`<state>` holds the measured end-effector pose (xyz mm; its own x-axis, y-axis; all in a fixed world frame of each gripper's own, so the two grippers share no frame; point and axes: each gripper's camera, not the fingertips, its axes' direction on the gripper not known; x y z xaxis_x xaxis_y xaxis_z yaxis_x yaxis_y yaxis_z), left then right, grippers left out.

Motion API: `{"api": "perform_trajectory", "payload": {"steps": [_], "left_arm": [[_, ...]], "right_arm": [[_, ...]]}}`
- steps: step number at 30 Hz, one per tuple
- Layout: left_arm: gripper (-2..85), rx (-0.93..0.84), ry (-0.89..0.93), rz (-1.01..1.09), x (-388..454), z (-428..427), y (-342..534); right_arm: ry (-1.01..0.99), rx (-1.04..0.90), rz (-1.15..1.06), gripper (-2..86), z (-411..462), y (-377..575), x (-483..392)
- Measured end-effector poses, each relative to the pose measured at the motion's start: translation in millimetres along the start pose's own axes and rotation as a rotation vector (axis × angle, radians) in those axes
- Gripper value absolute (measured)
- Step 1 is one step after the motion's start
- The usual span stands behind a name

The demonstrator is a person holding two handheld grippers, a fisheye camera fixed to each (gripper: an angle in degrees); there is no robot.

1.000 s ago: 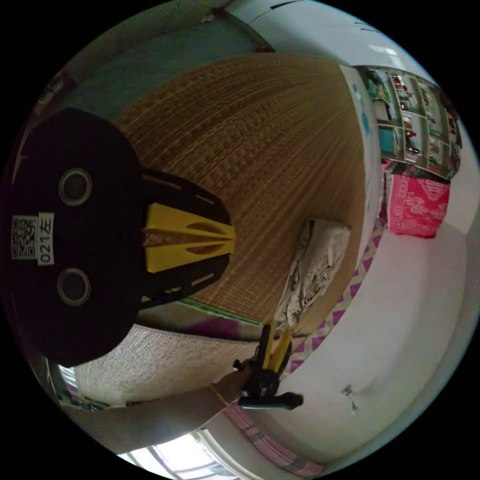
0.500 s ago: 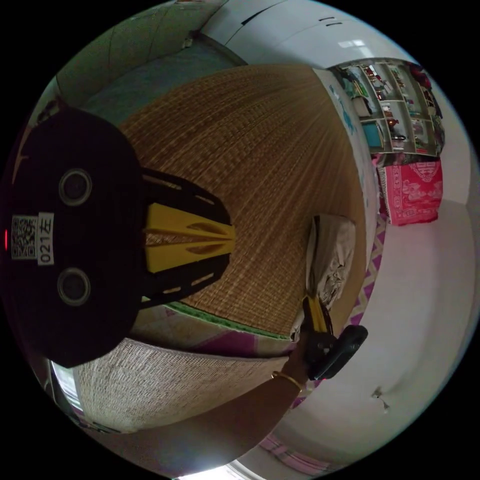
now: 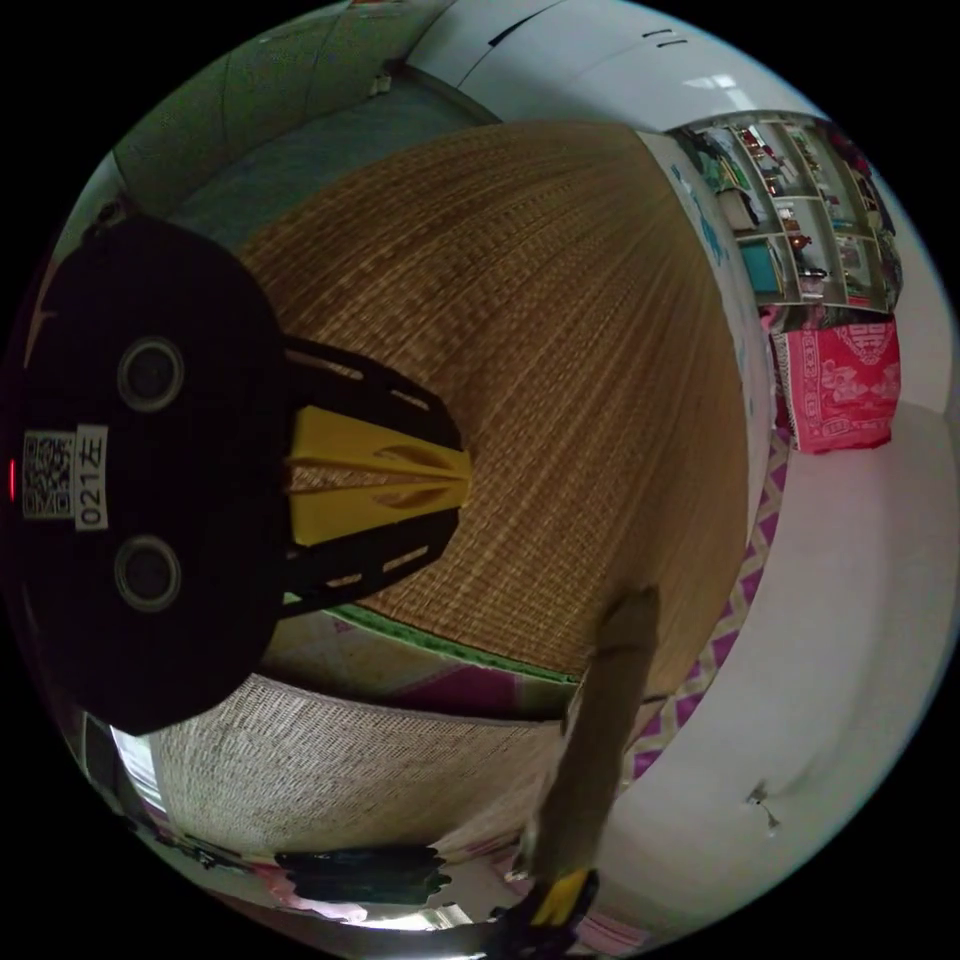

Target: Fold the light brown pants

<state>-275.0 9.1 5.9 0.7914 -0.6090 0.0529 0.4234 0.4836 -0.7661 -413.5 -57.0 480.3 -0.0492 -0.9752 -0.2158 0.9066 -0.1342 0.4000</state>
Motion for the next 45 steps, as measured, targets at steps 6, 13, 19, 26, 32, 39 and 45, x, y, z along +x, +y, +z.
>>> {"api": "perform_trajectory", "payload": {"steps": [6, 13, 19, 26, 32, 39, 45], "left_arm": [[-1.0, 0.028, 0.030, 0.101, -11, -10, 21], [-0.7, 0.136, 0.504, 0.502, 83, -86, 107], [4.0, 0.118, 0.512, 0.727, 140, -89, 174], [8.0, 0.116, 0.589, 0.924, 169, -97, 226], [8.4, 0.099, 0.619, 1.036, 200, -100, 261], [14.4, 0.072, 0.581, 1.190, 229, -112, 286], [10.7, 0.140, 0.382, 1.180, 248, -126, 278]], "right_arm": [[-0.061, -0.196, 0.034, -0.8, -84, 137, -94], [-0.156, -0.209, 0.077, 0.6, -115, 157, -212], [-0.206, -0.080, 0.703, 14.2, -159, 234, -149], [-0.243, -0.010, 1.198, 15.1, -194, 392, -88], [-0.521, 0.041, 1.464, 9.8, -168, 464, -55], [-0.575, 0.256, 1.513, 0.9, -220, 499, -7], [-0.529, 0.346, 1.410, -0.1, -296, 469, 53]]}}
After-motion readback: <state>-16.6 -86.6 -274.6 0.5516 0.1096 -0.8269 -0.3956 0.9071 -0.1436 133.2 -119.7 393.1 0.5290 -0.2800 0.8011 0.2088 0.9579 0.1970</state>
